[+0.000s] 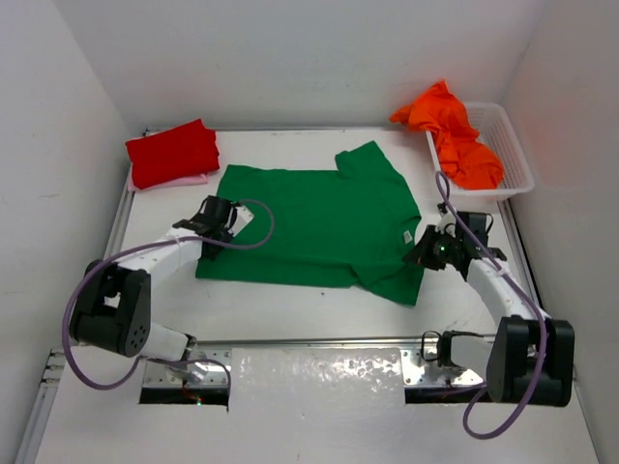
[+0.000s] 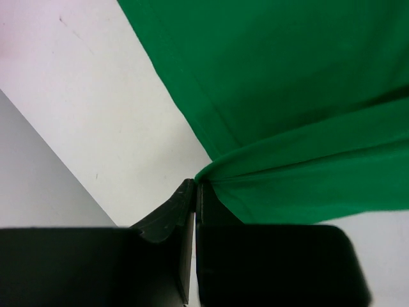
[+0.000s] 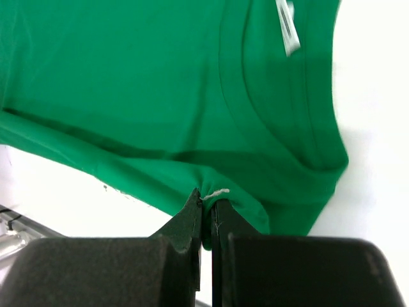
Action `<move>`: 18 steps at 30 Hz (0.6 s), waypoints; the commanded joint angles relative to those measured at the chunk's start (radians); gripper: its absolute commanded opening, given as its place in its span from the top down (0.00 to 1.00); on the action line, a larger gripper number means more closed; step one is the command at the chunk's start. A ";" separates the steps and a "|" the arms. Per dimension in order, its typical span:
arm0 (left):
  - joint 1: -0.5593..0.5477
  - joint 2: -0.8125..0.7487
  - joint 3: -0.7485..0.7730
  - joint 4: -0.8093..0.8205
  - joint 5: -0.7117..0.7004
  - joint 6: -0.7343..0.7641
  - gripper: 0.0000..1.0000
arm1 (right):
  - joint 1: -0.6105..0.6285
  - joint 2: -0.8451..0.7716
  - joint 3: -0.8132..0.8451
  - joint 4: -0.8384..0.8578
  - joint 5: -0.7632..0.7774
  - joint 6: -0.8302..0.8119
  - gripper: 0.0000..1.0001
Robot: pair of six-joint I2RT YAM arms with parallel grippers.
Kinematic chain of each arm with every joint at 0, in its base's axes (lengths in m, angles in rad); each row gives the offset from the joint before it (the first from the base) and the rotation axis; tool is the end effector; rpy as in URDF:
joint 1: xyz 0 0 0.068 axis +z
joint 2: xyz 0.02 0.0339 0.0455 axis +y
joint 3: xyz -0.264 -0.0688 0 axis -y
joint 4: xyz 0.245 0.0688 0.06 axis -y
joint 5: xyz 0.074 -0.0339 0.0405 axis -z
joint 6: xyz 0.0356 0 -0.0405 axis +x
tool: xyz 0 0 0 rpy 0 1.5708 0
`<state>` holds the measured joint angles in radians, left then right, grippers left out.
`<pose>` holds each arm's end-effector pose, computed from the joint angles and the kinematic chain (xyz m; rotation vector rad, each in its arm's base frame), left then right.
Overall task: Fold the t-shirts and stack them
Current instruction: Grap the side of the flattened tshirt closest away from the robot with both arms
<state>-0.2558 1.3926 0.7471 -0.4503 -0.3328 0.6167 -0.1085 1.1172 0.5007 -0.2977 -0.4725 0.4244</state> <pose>0.2489 -0.0531 0.1781 1.0338 2.4753 0.5593 0.2040 -0.0059 0.1744 0.4557 2.4403 0.7208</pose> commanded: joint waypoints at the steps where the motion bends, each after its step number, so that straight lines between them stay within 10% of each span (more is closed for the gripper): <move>1: 0.018 0.023 0.052 0.090 -0.040 -0.061 1.00 | 0.012 0.056 0.078 0.094 0.017 -0.055 1.00; 18: 0.041 0.152 0.072 0.205 -0.133 -0.032 0.95 | 0.082 0.346 0.314 0.005 0.086 -0.171 1.00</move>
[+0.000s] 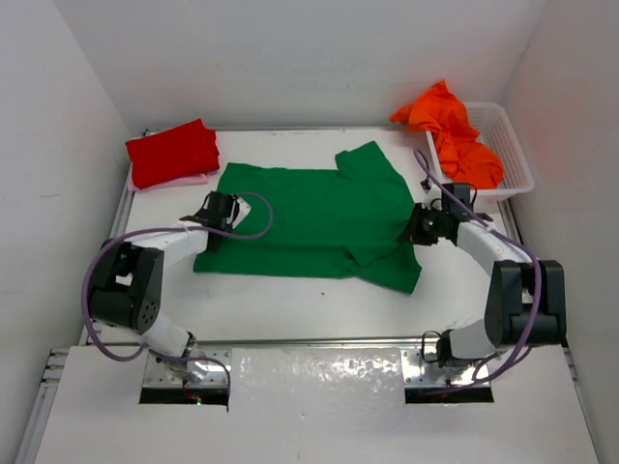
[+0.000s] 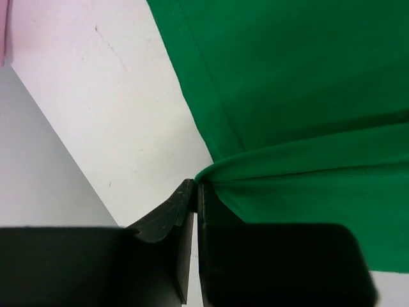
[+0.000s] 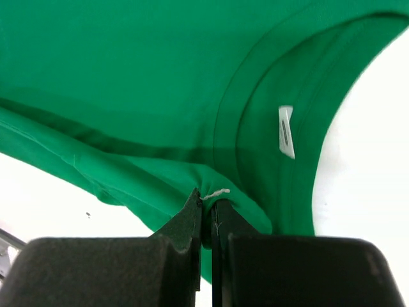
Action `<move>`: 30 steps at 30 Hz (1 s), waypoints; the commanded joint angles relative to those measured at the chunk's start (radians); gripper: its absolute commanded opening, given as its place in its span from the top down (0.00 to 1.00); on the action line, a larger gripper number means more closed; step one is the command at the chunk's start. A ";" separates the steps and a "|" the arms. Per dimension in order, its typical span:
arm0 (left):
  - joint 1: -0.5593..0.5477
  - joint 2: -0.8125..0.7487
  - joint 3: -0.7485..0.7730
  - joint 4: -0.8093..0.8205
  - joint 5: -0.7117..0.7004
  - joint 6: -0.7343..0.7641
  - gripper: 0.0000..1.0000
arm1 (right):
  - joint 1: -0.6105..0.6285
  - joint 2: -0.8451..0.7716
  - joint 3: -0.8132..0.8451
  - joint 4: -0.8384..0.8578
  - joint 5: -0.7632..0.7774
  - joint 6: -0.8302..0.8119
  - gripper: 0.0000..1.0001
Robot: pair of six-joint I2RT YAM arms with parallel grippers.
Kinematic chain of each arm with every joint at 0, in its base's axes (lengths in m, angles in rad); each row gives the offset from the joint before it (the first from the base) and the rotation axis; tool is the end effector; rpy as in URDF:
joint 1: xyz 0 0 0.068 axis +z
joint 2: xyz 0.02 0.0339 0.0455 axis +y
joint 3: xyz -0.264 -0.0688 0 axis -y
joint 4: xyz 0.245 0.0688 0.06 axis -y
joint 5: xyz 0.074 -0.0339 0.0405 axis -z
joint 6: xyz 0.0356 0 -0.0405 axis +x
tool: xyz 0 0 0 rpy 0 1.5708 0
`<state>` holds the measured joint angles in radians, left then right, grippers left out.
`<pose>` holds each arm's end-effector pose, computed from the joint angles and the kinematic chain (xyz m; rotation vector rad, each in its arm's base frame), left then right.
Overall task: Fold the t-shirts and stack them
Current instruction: Grap the side of the flattened tshirt closest away from the robot with both arms
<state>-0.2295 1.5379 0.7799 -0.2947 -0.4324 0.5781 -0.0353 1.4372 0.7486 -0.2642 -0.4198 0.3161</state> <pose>0.2791 -0.0499 0.1601 0.8907 2.4734 0.6883 0.2742 0.0048 0.1790 0.2712 2.5063 0.6429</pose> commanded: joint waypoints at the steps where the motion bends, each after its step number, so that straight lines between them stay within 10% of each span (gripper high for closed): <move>1: 0.015 0.011 0.042 0.051 -0.035 0.005 0.93 | 0.009 0.034 0.072 -0.044 0.038 -0.066 1.00; 10: 0.022 0.047 0.080 0.098 -0.146 -0.006 0.61 | 0.015 0.159 0.201 -0.076 0.044 -0.061 0.86; 13: 0.042 0.027 0.134 0.080 -0.186 -0.001 0.59 | 0.017 0.238 0.331 -0.188 0.113 -0.061 0.62; 19: 0.036 -0.206 0.112 -0.151 0.174 0.156 0.59 | 0.005 0.221 0.474 -0.358 0.276 -0.031 0.32; 25: -0.002 -0.301 -0.097 -0.193 0.187 0.301 0.62 | 0.005 0.068 0.273 -0.403 0.251 0.049 0.41; 30: -0.025 -0.299 -0.175 -0.112 0.166 0.327 0.61 | 0.003 -0.107 0.026 -0.392 0.216 0.086 0.26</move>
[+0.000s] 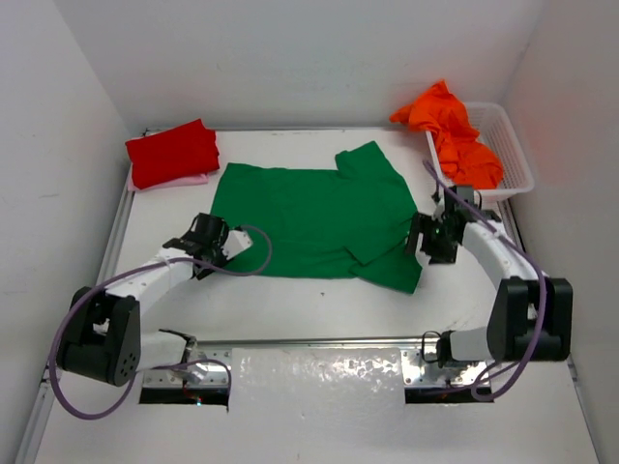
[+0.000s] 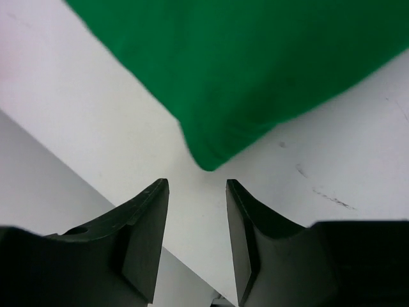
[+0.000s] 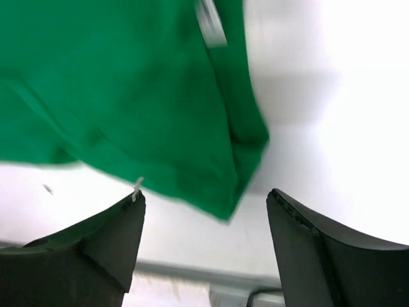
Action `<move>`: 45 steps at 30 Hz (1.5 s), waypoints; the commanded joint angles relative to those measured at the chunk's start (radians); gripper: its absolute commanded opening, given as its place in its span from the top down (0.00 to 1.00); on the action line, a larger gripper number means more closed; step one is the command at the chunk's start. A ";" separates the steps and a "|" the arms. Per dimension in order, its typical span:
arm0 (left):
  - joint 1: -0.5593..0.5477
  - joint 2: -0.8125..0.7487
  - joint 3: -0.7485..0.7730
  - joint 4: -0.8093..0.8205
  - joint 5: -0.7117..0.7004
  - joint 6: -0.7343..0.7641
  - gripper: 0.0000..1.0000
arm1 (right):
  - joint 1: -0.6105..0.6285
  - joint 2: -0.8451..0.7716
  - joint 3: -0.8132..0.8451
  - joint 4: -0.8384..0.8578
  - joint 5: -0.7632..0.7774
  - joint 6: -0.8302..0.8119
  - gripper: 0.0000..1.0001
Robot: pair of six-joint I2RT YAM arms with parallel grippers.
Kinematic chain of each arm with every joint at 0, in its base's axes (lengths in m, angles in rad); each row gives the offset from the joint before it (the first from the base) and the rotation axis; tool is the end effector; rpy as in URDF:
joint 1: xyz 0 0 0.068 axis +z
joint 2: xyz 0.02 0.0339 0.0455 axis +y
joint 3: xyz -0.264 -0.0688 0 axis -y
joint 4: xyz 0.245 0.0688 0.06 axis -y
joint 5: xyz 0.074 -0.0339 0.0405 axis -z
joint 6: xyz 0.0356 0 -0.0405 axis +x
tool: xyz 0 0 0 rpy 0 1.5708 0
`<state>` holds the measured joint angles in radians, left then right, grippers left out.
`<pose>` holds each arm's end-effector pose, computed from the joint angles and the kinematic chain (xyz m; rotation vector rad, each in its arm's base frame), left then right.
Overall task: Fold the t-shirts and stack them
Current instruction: Grap the side of the flattened tshirt closest away from the robot with both arms
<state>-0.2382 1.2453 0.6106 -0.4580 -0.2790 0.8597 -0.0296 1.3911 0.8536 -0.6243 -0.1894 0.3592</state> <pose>0.2144 -0.0420 0.1706 1.3378 2.3653 0.5655 0.2574 -0.0009 0.1994 0.4778 2.7068 0.3510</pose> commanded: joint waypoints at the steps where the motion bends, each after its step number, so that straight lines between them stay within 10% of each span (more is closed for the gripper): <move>1: -0.019 0.009 -0.011 0.089 0.000 0.044 0.60 | -0.004 -0.079 -0.102 -0.029 -0.021 0.049 0.26; 13: -0.033 0.134 -0.077 0.289 -0.023 -0.030 0.65 | -0.007 -0.037 -0.340 0.244 -0.110 0.144 0.36; 20: -0.030 0.164 -0.150 0.329 -0.055 -0.062 1.00 | -0.074 -0.053 -0.335 0.183 -0.027 0.124 1.00; 39: -0.076 0.005 -0.129 -0.019 -0.012 -0.151 1.00 | -0.176 -0.093 -0.316 -0.035 -0.019 -0.020 0.98; 45: -0.107 -0.033 -0.115 -0.087 -0.032 -0.220 0.65 | -0.176 -0.100 -0.301 -0.037 -0.009 -0.022 0.45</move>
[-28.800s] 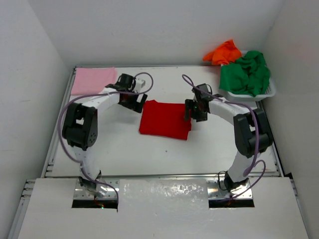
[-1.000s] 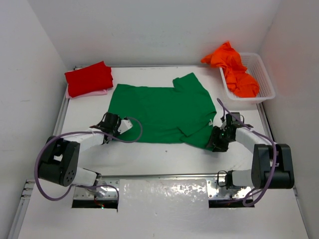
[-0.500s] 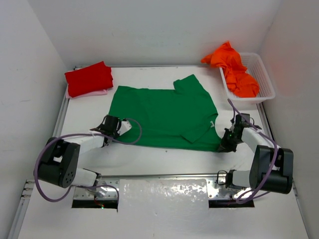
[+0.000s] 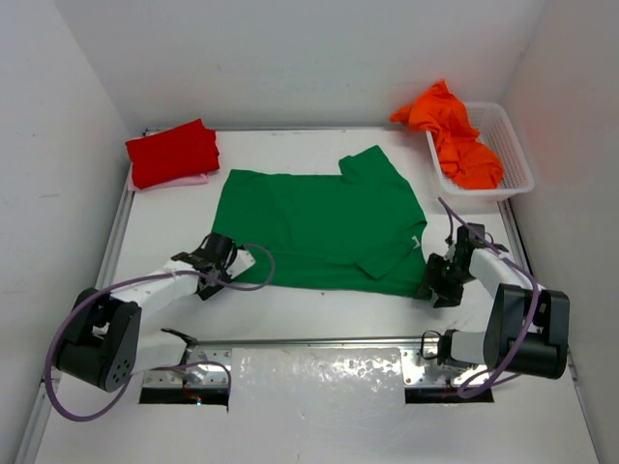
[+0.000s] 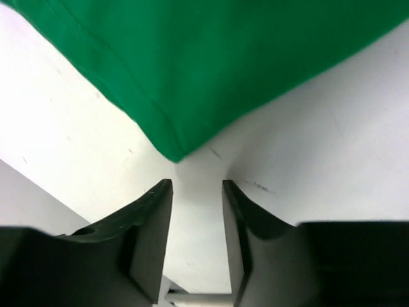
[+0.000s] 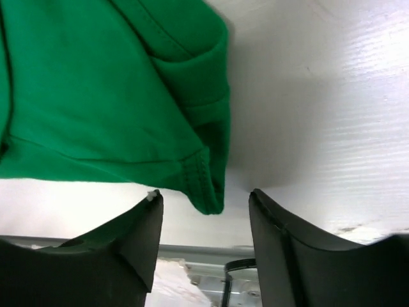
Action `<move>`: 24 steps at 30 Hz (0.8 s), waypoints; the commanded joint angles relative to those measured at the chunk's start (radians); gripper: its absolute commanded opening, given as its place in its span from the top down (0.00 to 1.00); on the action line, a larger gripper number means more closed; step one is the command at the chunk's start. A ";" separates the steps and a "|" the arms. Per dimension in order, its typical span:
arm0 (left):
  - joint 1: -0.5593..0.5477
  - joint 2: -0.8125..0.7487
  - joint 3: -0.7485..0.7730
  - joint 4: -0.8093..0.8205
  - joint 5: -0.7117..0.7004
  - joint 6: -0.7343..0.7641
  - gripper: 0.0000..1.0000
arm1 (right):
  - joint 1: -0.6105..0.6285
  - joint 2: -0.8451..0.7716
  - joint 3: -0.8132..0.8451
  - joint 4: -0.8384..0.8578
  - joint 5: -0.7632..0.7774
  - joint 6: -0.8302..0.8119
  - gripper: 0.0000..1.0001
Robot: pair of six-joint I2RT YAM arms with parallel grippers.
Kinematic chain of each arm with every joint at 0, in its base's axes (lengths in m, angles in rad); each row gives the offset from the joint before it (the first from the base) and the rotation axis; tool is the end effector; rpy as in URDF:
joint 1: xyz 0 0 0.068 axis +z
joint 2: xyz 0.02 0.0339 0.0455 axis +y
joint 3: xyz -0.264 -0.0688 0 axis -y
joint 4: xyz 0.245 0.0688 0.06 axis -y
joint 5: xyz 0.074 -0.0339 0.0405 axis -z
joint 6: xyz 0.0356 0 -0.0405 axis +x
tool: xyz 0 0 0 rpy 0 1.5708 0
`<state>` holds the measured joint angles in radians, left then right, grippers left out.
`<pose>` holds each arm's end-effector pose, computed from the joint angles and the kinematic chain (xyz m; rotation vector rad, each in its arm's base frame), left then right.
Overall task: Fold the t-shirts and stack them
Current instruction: Grap the side of the flattened tshirt closest away from the robot with both arms
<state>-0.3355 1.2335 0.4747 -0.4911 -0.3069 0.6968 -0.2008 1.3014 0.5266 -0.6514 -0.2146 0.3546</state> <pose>0.1789 -0.0510 0.1352 1.3386 2.5028 0.5142 0.1803 -0.0290 0.1318 0.7987 2.8872 0.3384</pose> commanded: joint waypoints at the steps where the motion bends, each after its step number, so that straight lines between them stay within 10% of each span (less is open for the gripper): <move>1: -0.005 -0.025 0.034 -0.058 -0.023 -0.057 0.64 | -0.005 0.001 0.065 -0.031 0.023 -0.025 0.44; 12: 0.181 0.055 0.464 -0.145 0.192 -0.083 0.65 | 0.000 -0.064 0.380 -0.036 0.100 -0.059 0.55; 24: 0.197 0.365 0.559 -0.093 0.307 -0.151 0.63 | 0.152 0.266 0.509 0.096 -0.039 -0.052 0.52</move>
<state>-0.1505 1.5864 0.9752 -0.5884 -0.0673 0.5812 -0.0750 1.5181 0.9878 -0.6018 -0.2192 0.3080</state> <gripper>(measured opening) 0.369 0.479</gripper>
